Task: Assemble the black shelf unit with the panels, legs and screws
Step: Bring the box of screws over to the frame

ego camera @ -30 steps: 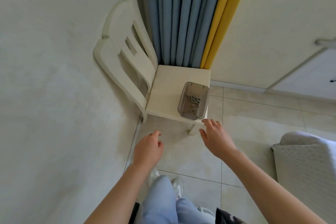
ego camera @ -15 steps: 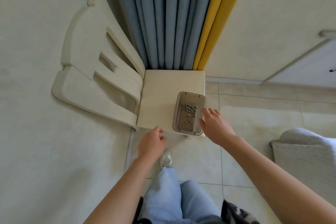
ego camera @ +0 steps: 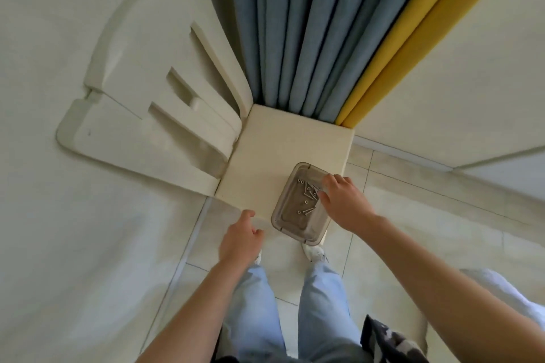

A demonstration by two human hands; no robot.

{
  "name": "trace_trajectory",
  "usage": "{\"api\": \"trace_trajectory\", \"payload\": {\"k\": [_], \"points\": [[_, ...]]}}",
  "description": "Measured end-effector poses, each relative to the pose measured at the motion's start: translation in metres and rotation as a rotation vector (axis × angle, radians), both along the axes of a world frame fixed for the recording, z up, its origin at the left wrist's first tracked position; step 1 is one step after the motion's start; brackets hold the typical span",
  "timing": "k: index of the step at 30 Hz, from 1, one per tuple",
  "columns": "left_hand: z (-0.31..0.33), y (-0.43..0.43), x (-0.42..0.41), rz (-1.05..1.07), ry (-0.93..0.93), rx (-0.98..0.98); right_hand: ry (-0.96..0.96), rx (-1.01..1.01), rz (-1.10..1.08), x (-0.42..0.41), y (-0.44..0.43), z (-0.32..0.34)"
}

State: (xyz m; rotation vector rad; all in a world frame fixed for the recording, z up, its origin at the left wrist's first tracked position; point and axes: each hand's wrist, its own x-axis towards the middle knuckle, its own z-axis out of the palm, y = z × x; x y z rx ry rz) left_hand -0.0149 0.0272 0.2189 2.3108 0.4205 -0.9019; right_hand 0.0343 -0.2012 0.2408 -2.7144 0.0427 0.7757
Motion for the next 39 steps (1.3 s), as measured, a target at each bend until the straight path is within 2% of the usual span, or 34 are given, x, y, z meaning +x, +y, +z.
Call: {"api": "trace_trajectory", "payload": {"k": [9, 16, 26, 32, 39], "points": [[-0.049, -0.063, -0.024, 0.439, 0.096, -0.038, 0.067, 0.068, 0.184, 0.051, -0.046, -0.049], [-0.102, -0.092, -0.027, 0.68, 0.16, -0.035, 0.089, 0.043, 0.278, 0.084, -0.056, -0.099], [-0.16, -0.12, -0.029, 1.08, 0.288, -0.106, 0.195, 0.059, 0.114, 0.111, -0.063, -0.173], [-0.212, -0.125, -0.04, 1.158, 0.322, -0.217, 0.232, 0.066, 0.104, 0.116, -0.057, -0.203], [-0.188, -0.129, -0.029, 1.305, 0.248, -0.37, 0.207, 0.053, 0.145, 0.111, -0.049, -0.208]]}}
